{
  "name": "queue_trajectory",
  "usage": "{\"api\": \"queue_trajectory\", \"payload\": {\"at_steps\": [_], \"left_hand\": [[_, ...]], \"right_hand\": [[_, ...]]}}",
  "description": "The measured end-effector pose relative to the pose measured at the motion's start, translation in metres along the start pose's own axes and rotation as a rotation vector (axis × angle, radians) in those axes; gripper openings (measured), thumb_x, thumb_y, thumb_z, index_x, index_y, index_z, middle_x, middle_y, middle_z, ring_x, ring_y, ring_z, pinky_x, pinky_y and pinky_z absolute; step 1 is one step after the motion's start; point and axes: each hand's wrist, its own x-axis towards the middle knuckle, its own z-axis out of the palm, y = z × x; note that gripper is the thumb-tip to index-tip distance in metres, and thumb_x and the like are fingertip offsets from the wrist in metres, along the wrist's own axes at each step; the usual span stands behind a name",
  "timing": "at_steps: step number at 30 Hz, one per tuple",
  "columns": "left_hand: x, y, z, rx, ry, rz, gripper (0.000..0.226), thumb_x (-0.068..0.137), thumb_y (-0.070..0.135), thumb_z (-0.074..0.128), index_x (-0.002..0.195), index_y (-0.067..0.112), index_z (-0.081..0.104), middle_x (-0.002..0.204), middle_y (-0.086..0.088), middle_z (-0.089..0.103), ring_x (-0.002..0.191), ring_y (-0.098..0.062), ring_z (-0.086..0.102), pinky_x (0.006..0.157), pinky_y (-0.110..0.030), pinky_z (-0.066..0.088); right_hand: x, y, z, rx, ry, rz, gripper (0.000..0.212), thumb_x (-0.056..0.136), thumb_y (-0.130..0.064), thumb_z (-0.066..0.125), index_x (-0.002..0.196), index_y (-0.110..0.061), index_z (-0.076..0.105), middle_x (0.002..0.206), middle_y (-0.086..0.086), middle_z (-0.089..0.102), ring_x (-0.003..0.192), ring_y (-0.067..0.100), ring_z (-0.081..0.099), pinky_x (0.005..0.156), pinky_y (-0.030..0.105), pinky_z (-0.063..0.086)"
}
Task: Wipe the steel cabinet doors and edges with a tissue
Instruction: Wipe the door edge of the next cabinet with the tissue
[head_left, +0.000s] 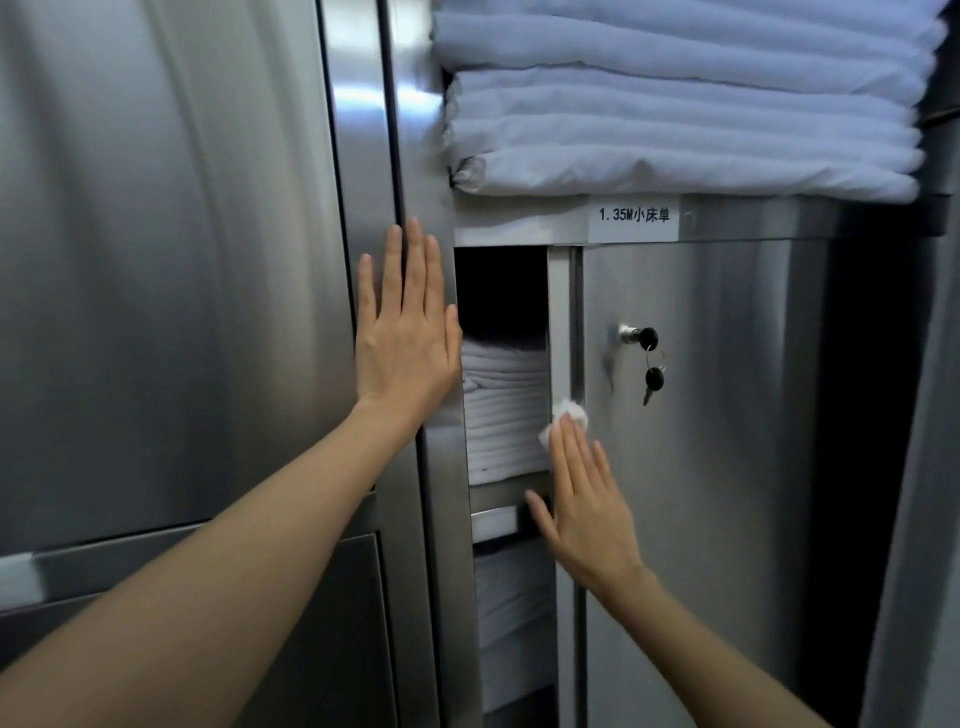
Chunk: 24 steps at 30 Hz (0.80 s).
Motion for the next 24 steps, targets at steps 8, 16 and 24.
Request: {"api": "queue_trajectory", "payload": {"at_steps": [8,16,24], "left_hand": [[0.0,0.0,-0.003,-0.034,-0.039,0.005,0.066,0.104,0.032,0.022,0.156,0.0,0.0,0.164,-0.021,0.001,0.152,-0.034,0.0,0.123,-0.053,0.006],[0.001,0.0,-0.004,-0.045,-0.028,0.008,0.065,0.103,0.03,0.027,0.156,-0.001,0.006,0.164,-0.02,0.006,0.152,-0.034,0.004,0.123,-0.053,0.005],[-0.086,0.022,-0.007,-0.177,-0.036,-0.025,0.065,0.1,0.03,0.03,0.156,0.002,0.015,0.163,-0.02,0.012,0.152,-0.034,0.01,0.122,-0.052,0.005]], "right_hand": [[0.095,0.002,-0.05,-0.055,0.028,0.015,0.076,0.102,-0.057,0.007,0.157,-0.005,-0.001,0.166,0.013,-0.002,0.153,0.021,-0.004,0.124,0.033,-0.007],[-0.002,0.001,0.0,-0.092,-0.108,0.035,0.077,0.102,-0.055,0.022,0.157,-0.006,0.001,0.165,0.013,0.001,0.154,0.023,-0.001,0.124,0.036,-0.003],[-0.001,0.0,-0.001,-0.096,-0.105,0.042,0.075,0.1,-0.057,0.009,0.156,-0.01,-0.008,0.166,0.01,-0.005,0.153,0.021,-0.008,0.123,0.037,-0.011]]}}
